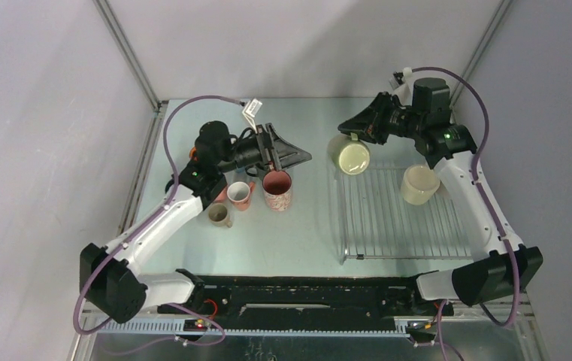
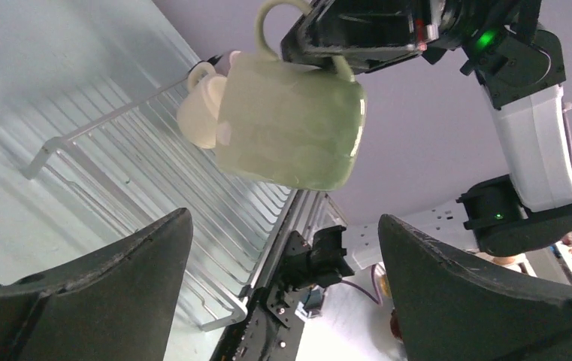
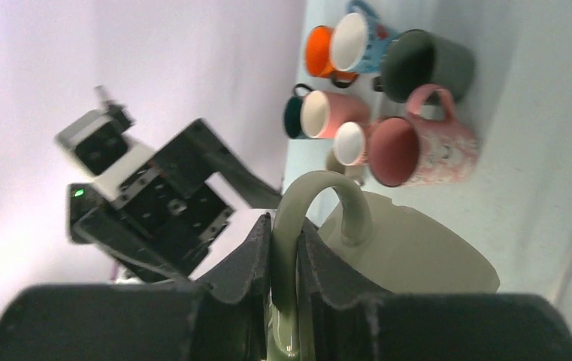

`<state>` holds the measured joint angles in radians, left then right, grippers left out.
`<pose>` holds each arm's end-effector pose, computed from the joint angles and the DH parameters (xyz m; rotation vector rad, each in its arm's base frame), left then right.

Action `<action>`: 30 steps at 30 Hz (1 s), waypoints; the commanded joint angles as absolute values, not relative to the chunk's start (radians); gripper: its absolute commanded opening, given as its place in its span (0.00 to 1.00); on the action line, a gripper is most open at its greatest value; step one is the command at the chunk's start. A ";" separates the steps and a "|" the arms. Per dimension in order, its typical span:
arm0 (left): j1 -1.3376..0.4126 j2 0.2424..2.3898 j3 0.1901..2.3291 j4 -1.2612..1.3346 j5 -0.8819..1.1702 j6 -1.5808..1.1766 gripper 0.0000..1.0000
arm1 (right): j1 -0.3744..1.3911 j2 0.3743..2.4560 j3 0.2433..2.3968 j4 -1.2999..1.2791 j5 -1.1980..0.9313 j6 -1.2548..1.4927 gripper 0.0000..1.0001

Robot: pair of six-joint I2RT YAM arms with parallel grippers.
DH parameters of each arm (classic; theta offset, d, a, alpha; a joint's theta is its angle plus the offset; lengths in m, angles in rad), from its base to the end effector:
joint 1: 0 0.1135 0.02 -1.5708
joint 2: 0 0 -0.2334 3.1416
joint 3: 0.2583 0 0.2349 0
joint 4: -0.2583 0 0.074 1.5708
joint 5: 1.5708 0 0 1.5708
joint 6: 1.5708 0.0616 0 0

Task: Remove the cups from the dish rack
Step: Place the cup at the center of the board.

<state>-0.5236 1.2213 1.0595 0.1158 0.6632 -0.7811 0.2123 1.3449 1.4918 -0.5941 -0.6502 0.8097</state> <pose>0.2376 -0.1810 0.3498 0.3459 1.8087 -1.4929 0.2801 0.0985 0.3804 0.1940 2.1587 1.2760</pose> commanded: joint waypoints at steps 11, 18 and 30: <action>-0.434 1.302 0.997 0.687 0.875 -0.999 1.00 | 0.259 1.413 1.611 -0.174 -0.981 1.161 0.00; -0.434 1.370 1.029 0.870 0.950 -1.156 0.98 | 0.278 1.445 1.612 -0.010 -1.035 1.316 0.00; -0.471 1.404 1.034 1.394 0.975 -1.561 0.71 | 0.310 1.508 1.612 0.253 -1.094 1.504 0.00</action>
<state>-0.4355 1.4239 1.0100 1.1893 0.9394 -1.4387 0.3012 1.5043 1.5482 0.0555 -1.0595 1.3800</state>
